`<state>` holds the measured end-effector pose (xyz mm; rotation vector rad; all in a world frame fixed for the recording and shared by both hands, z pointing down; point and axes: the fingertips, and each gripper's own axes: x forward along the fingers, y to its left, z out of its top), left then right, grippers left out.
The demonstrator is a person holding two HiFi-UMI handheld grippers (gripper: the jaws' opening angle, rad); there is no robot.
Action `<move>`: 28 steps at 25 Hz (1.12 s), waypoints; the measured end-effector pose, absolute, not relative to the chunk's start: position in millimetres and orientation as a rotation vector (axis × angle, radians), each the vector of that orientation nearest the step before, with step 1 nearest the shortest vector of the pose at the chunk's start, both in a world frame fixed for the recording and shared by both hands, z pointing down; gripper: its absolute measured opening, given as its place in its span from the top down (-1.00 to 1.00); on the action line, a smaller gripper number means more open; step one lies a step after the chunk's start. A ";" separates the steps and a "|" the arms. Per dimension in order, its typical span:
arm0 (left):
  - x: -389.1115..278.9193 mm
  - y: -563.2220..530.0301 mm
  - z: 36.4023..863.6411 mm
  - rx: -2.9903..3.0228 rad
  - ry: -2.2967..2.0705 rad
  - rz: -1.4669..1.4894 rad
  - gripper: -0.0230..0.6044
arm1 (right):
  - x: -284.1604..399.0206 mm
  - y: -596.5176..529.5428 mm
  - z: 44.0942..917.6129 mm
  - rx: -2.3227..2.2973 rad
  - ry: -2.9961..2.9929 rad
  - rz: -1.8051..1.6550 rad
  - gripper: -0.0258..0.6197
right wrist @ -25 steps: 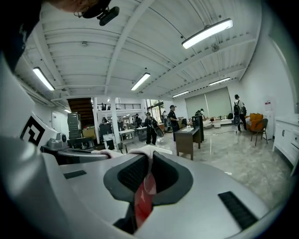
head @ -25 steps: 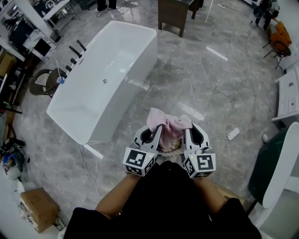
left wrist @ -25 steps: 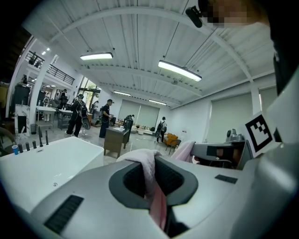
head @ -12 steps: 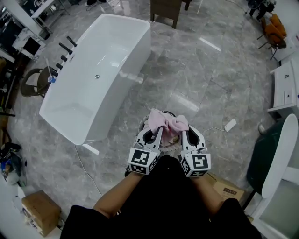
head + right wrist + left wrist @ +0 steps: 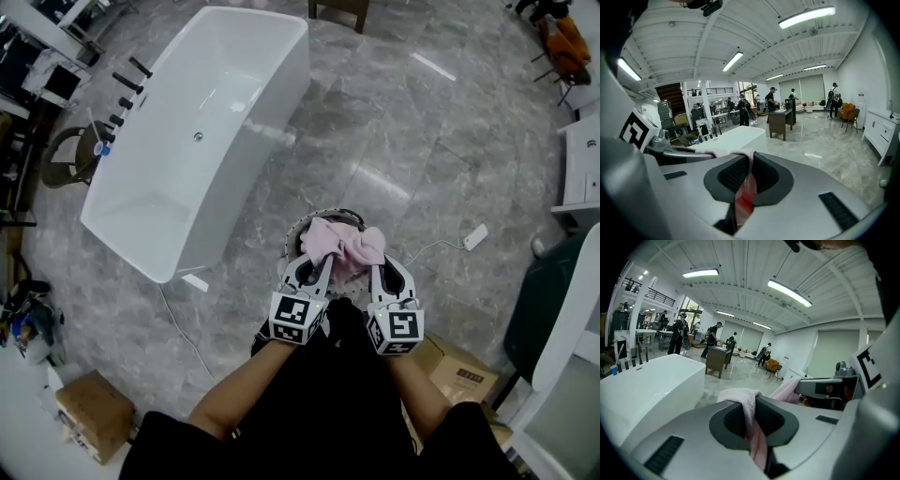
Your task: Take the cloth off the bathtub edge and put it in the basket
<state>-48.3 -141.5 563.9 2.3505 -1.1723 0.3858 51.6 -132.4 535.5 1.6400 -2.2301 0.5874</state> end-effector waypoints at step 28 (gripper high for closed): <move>-29.8 -131.1 831.3 2.143 -0.973 0.874 0.82 | 60.5 -145.2 790.6 1.348 -2.052 0.787 0.79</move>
